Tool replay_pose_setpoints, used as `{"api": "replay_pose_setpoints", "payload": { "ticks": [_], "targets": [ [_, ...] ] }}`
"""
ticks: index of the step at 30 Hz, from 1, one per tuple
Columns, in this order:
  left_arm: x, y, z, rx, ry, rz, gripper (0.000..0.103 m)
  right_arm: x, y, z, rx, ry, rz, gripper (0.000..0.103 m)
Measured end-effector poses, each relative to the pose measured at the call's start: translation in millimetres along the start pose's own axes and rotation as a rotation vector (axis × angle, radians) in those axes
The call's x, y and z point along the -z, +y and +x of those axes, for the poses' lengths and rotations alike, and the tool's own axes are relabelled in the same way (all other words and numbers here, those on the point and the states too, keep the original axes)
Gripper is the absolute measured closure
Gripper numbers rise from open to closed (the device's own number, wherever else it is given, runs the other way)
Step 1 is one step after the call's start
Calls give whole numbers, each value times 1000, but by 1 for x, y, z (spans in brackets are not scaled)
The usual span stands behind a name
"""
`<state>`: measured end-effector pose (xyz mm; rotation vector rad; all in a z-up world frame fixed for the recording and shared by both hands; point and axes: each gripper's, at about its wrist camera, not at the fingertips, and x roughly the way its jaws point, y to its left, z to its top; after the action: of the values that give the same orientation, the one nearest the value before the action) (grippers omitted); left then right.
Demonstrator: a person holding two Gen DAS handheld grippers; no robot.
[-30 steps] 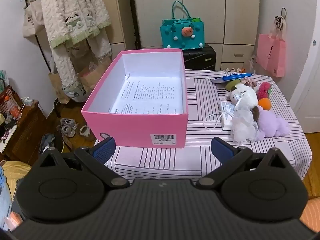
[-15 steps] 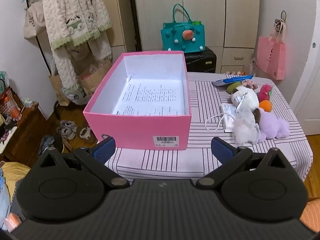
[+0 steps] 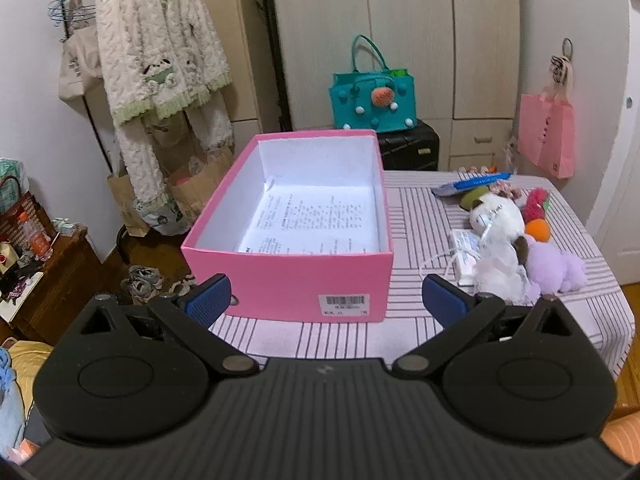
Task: Organize soft objects
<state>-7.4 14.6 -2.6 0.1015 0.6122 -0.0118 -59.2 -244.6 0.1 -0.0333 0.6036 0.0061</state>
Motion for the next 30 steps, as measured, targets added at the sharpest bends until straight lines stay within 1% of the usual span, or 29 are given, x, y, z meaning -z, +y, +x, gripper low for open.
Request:
{"api": "replay_pose_setpoints", "payload": {
  "ticks": [5, 13, 17, 30],
  "targets": [
    [1, 2, 2, -16, 3, -3, 0, 2, 0, 0, 40, -21, 31, 0],
    [1, 1, 3, -12, 9, 4, 0, 3, -4, 3, 47, -14, 75, 0],
    [1, 2, 2, -1, 11, 2, 0, 5, -4, 1, 57, -16, 76, 0],
    [2, 5, 2, -6, 18, -5, 0, 7, -3, 2, 72, -4, 64, 0]
  ]
}}
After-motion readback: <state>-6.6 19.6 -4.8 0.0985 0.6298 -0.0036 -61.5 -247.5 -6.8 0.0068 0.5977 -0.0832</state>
